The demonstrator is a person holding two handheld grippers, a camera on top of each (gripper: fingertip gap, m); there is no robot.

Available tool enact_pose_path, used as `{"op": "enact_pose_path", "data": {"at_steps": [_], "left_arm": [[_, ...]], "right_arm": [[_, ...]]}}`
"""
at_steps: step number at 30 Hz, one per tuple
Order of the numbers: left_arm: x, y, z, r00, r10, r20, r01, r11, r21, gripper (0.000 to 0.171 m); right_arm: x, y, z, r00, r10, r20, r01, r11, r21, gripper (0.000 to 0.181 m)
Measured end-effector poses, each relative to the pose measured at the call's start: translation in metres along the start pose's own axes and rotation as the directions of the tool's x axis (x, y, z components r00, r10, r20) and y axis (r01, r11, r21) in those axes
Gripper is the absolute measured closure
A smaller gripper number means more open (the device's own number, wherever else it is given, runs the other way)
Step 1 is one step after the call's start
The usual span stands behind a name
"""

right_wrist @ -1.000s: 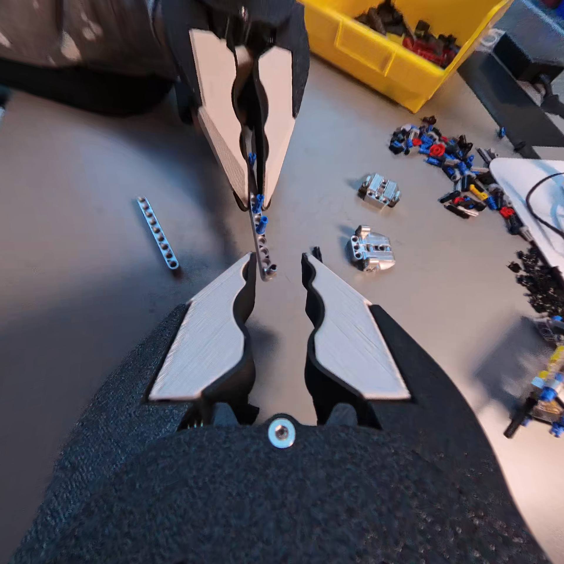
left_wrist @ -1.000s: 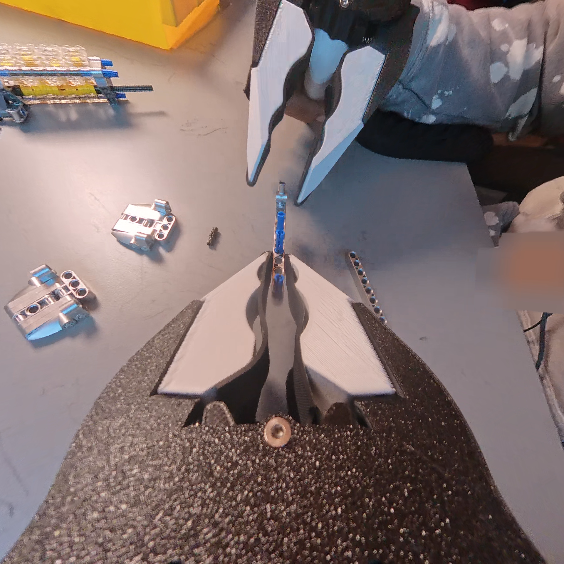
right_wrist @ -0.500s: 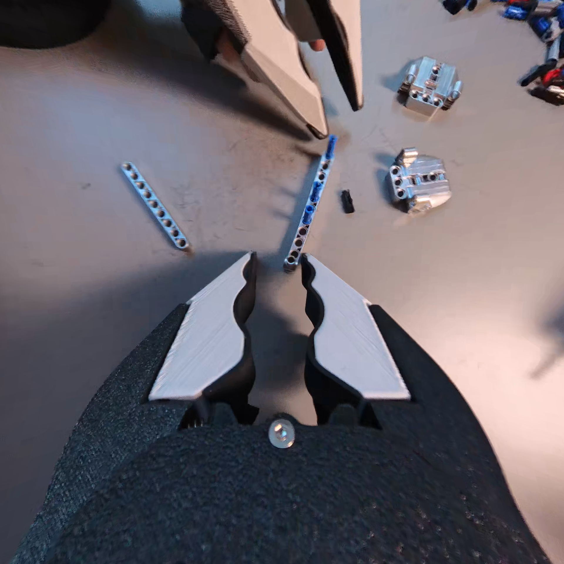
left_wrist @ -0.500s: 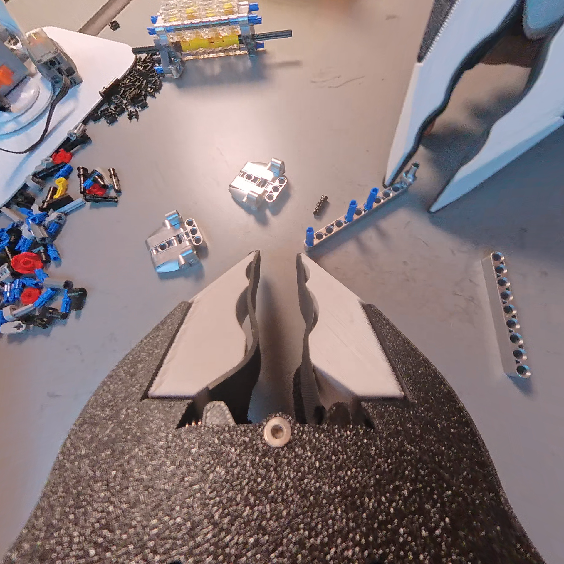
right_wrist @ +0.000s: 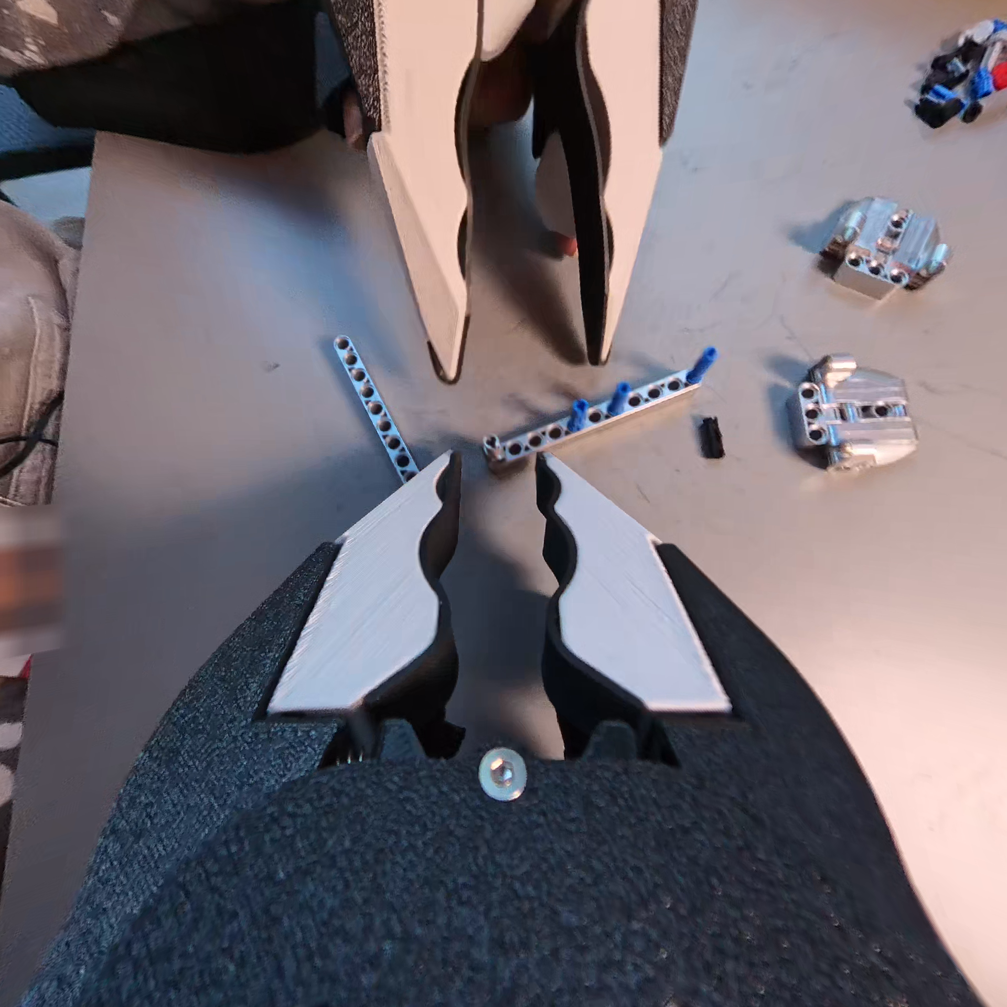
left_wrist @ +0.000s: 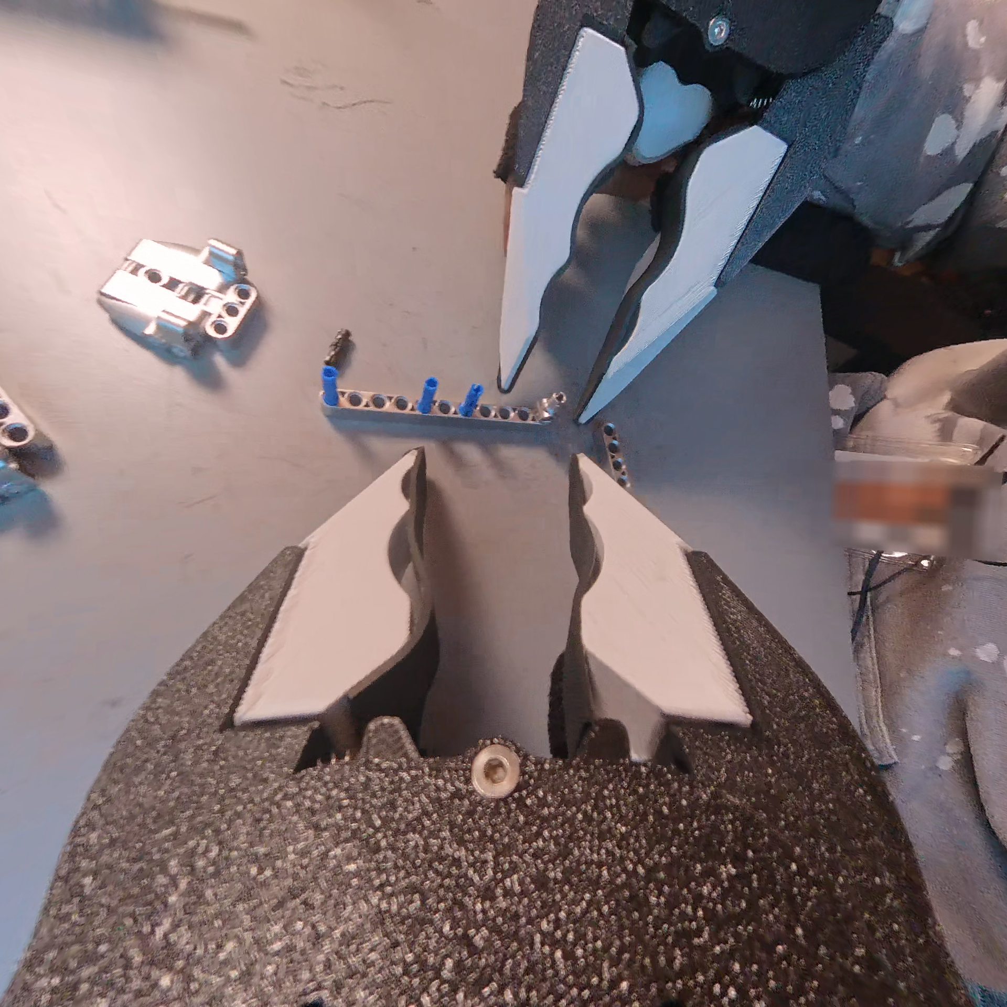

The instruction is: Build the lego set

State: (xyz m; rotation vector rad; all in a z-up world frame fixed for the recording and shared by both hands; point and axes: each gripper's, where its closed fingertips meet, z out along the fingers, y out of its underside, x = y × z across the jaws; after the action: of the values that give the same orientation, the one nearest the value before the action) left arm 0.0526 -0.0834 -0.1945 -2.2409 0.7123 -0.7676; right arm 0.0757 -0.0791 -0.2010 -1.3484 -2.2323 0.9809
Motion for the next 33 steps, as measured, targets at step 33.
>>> {"op": "enact_pose_path", "data": {"at_steps": [33], "left_arm": [[-0.020,-0.003,0.000,0.980,0.081,0.180,-0.082,0.997,-0.002,0.140]], "right_arm": [[0.066,0.029,-0.025,0.957,0.005,-0.290,-0.021,0.998,-0.053,0.174]]}}
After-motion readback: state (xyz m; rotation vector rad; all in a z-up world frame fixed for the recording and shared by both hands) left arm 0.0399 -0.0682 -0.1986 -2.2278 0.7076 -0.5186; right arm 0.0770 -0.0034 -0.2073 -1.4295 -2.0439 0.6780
